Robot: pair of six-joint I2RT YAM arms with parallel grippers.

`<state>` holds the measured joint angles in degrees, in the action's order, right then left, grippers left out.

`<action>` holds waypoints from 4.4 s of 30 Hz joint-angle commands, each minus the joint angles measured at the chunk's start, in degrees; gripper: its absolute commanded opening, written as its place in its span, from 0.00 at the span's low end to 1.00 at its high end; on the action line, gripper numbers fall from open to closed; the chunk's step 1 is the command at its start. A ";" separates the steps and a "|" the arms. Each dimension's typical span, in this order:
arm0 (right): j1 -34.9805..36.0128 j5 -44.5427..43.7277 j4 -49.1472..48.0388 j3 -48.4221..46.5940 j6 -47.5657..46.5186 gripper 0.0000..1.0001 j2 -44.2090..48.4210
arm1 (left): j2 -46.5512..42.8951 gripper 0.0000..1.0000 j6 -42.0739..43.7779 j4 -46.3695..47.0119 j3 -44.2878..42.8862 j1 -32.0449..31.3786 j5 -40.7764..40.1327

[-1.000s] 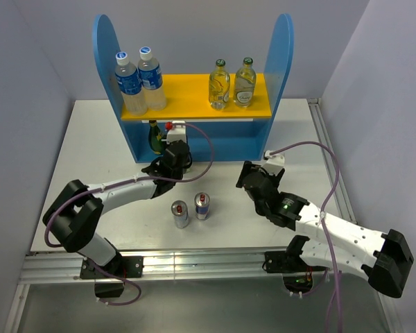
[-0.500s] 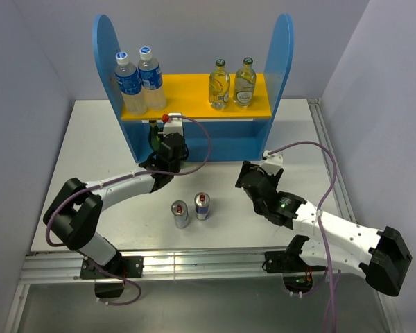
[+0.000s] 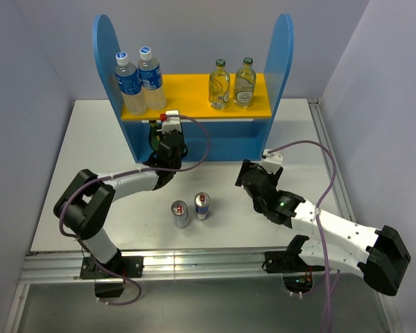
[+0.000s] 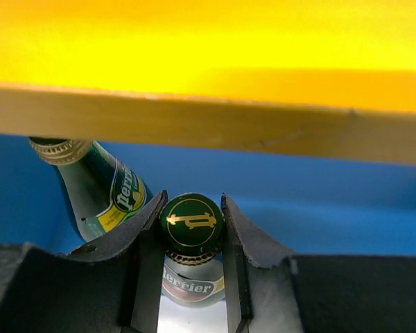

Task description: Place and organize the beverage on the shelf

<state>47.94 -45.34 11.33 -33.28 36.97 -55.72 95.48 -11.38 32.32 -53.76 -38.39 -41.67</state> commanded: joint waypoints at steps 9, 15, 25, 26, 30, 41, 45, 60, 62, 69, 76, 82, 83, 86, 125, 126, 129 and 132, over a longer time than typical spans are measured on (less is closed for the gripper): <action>-1.01 -0.01 -2.46 0.67 -0.58 0.84 -0.61 | 4.19 0.03 1.71 11.54 -3.02 1.04 -4.56; -1.01 0.08 -2.28 0.41 -0.50 0.84 -0.35 | 4.01 0.52 1.10 9.17 -3.64 1.13 -3.77; -1.10 0.34 -1.67 0.67 0.03 0.84 0.70 | 1.29 0.95 -0.31 5.92 -2.85 1.04 -1.92; -1.01 0.34 -1.75 0.84 0.03 0.84 0.88 | 0.94 0.95 -0.49 5.66 -2.67 0.95 -1.75; -1.01 0.25 -1.49 0.93 0.38 0.84 1.23 | -1.52 0.96 -0.49 4.08 -1.88 0.07 -2.45; -1.01 0.25 -1.31 1.73 1.00 0.84 2.55 | -11.36 0.99 -4.35 -9.79 -1.00 -4.76 -3.15; -1.01 1.73 -1.05 1.29 -0.92 0.85 4.04 | -14.62 0.99 -6.19 -16.04 -1.00 -7.30 -5.08; 17.86 14.06 -2.64 3.13 -6.76 0.98 10.37 | -38.51 0.99 -29.56 -61.29 -0.03 -25.49 -12.38; 19.29 13.09 -2.19 4.97 -4.99 0.98 11.16 | -39.84 0.99 -33.78 -69.73 -0.47 -30.23 -13.17; 26.67 9.84 -2.72 7.17 0.55 0.98 10.29 | -41.52 0.99 -53.46 -81.27 3.81 -44.30 -13.44; 28.61 6.67 -5.88 5.42 3.02 0.99 0.63 | -37.39 0.99 -60.34 -71.18 13.67 -48.09 -14.40; 28.52 4.39 -9.31 4.89 2.76 1.00 -5.70 | -33.35 0.99 -62.09 -61.94 19.48 -48.09 -16.76; 28.43 3.25 -10.18 4.80 2.84 1.00 -6.41 | -32.04 0.99 -63.75 -62.02 20.09 -48.09 -17.56; 28.26 1.40 -11.15 4.19 3.89 1.00 -9.56 | -30.10 0.99 -66.57 -60.97 21.06 -48.01 -20.11; 24.66 -6.60 -50.17 -0.65 -8.23 0.78 -40.77 | -19.72 0.46 -52.61 -35.14 28.53 -35.53 -20.12; 24.48 -7.65 -50.53 -0.82 -8.23 0.73 -41.30 | -19.63 0.43 -51.82 -34.78 28.53 -35.18 -19.86; 23.16 -8.10 -52.29 -1.26 -8.05 0.51 -43.24 | -19.02 0.41 -50.51 -33.20 28.44 -33.77 -19.24; 21.85 -8.18 -51.68 -1.61 -6.83 0.13 -43.77 | -17.88 0.35 -49.54 -32.84 28.10 -33.41 -18.71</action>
<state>71.16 -50.19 -37.50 -33.15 28.67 -98.45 76.12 -62.67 -2.02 -25.34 -72.49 -62.41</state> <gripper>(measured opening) 0.626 0.592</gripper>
